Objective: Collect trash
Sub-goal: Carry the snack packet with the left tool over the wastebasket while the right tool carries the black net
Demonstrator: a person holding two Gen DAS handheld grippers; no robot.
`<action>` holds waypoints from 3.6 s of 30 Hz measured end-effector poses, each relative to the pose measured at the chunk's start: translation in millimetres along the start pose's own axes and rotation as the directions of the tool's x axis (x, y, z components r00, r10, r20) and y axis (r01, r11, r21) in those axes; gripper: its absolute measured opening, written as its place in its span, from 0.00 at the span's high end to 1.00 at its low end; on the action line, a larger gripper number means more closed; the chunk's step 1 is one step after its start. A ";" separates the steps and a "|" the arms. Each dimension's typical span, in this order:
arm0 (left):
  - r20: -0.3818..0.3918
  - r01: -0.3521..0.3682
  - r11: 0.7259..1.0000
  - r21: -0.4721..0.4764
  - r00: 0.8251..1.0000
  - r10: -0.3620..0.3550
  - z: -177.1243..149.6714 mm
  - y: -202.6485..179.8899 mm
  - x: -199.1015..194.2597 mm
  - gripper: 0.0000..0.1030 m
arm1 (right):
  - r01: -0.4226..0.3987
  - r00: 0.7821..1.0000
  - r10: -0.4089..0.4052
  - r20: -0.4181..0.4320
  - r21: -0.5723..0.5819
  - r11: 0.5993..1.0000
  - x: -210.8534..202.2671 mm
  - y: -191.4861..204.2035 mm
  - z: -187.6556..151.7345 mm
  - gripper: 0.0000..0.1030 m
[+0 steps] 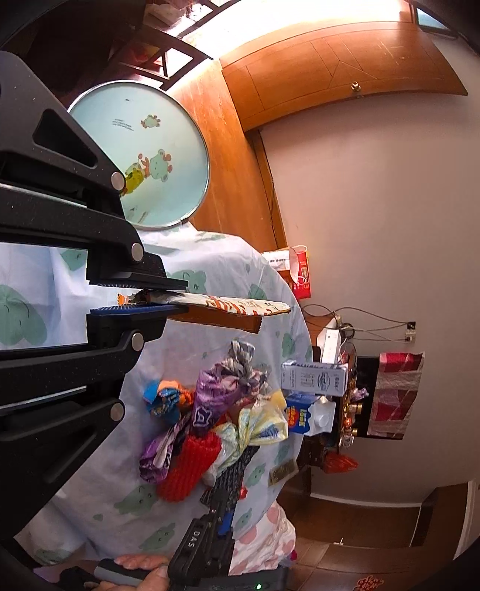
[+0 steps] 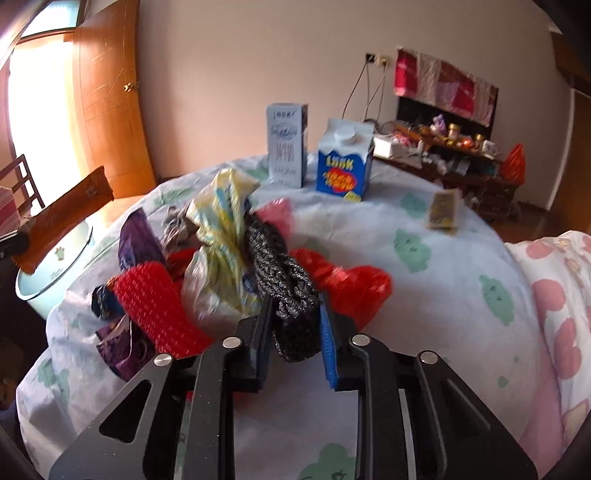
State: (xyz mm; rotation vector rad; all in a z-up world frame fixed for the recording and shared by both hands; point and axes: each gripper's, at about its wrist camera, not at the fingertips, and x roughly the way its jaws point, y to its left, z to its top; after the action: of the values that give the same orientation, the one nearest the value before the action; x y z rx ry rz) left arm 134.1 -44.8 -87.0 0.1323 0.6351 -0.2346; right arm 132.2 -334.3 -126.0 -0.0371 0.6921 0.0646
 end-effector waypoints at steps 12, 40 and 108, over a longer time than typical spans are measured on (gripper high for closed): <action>-0.011 -0.103 0.992 -0.070 0.995 0.102 -10.8 52.7 -4.5 0.93 | 0.017 0.981 -0.024 0.195 0.036 0.999 -45.9 8.3 25.9 0.79; -0.051 -0.287 0.943 -0.170 0.958 0.282 -40.5 141.6 -11.3 0.93 | -0.205 0.957 0.240 0.162 -0.205 0.957 7.7 175.6 76.6 0.79; -0.100 -0.352 0.910 -0.218 0.936 0.338 -51.3 189.6 -11.8 0.93 | -0.291 0.941 0.334 0.052 -0.381 0.878 47.9 275.4 75.1 0.79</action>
State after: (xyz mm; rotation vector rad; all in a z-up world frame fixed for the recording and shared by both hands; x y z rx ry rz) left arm 144.3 150.2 -111.3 0.0234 0.6834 0.1881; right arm 197.0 -53.2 -102.3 -0.2811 0.5551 0.5076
